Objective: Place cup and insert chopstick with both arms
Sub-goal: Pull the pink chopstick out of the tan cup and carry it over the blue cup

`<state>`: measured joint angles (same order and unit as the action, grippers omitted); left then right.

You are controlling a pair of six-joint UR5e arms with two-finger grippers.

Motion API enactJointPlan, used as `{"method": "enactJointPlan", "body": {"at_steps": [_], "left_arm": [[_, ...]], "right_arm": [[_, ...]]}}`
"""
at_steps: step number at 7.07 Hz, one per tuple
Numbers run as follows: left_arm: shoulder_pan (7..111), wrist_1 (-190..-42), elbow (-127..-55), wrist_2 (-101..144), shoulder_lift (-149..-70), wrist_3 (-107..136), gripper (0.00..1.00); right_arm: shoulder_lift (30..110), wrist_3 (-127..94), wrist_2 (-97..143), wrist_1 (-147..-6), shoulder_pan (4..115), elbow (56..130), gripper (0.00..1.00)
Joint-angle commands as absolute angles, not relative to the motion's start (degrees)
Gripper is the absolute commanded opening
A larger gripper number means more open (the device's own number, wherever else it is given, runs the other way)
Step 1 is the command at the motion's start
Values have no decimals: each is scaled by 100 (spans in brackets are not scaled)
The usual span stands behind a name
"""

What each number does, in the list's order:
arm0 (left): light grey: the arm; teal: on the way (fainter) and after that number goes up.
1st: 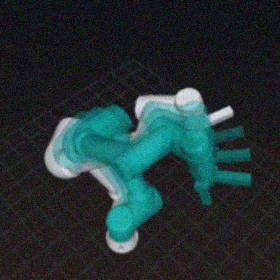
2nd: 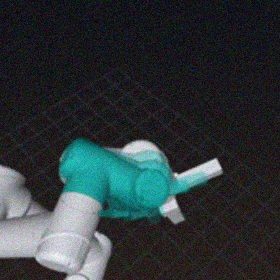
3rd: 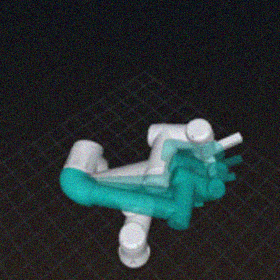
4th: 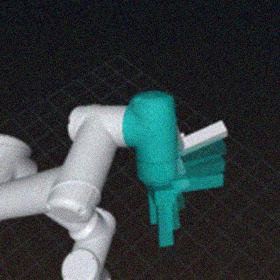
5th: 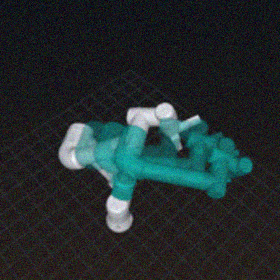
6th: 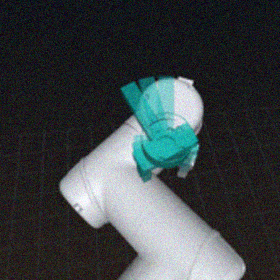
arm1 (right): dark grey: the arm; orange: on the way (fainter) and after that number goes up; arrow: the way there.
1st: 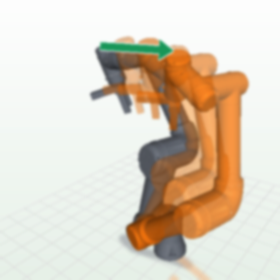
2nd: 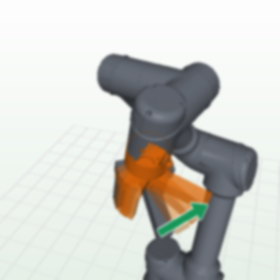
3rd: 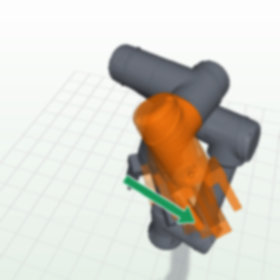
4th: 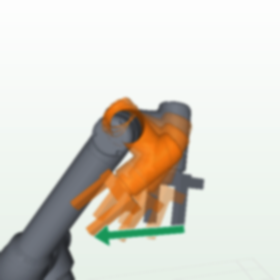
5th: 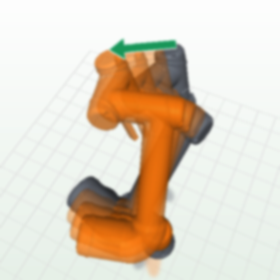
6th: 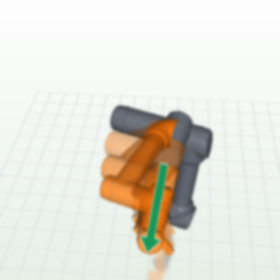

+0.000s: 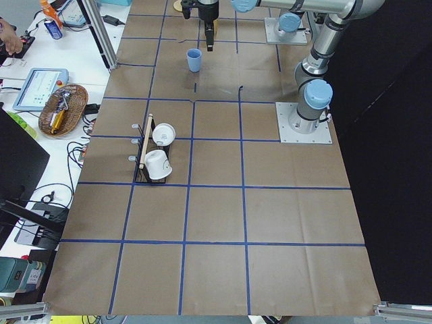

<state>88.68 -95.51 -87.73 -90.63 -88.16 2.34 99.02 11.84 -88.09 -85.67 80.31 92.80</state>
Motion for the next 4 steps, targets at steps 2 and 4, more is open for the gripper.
{"method": "enactJointPlan", "body": {"at_steps": [2,4], "left_arm": [[8868,-9554,-8771,-9070,-8815,228,100],[8868,-9545,-8771,-9070,-8815,220,100]], "right_arm": [[8680,-223,-9121,-8420,9705,7871,4],[7992,-1331,-9159,-8166,10596,7236,3]]}}
